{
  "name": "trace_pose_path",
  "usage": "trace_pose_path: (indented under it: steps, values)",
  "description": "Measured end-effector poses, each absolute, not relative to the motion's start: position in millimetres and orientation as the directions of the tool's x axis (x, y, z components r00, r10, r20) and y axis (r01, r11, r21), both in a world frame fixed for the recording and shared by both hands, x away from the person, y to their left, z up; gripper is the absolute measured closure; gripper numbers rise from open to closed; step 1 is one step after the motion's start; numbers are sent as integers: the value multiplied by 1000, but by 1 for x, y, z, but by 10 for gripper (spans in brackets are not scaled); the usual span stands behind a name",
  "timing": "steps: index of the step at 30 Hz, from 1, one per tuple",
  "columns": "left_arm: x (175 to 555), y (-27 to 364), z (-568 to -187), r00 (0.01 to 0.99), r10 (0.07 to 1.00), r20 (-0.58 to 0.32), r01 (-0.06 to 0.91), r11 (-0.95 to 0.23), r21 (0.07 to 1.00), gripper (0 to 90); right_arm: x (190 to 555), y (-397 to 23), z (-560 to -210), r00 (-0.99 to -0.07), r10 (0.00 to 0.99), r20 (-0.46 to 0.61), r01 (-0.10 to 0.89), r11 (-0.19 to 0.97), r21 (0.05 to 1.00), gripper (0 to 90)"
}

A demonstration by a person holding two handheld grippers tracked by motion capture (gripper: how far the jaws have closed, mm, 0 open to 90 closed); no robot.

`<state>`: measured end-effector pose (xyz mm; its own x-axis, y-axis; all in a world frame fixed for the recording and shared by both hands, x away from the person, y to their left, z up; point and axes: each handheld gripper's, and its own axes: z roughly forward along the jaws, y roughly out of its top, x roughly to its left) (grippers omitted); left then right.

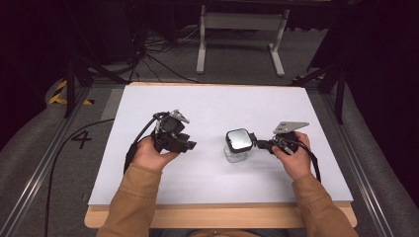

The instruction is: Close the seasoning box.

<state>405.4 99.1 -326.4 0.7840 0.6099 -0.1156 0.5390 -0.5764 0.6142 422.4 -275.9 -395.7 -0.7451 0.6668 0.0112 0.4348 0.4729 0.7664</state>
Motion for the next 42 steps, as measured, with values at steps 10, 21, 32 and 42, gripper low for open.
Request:
trace_pose_path:
  steps: [10, 21, 32, 42]
  values:
    - [414, 87, -337, 804, 587, -97, 506, -590, 629, 874, 417, -291, -385, -702, 713, -13, 426, 433, 795, 900]
    - [452, 62, -366, 825, 559, -86, 440, -538, 719, 900, 382, -330, -367, -649, 761, -11, 444, 391, 806, 900]
    - [490, 24, -409, 846, 510, -157, 447, -517, 730, 900, 354, -358, -370, -591, 806, -16, 478, 366, 798, 900]
    - [496, 10, -422, 893, 425, -147, 385, -554, 738, 900, 347, -367, -373, -571, 821, 14, 494, 330, 804, 900]
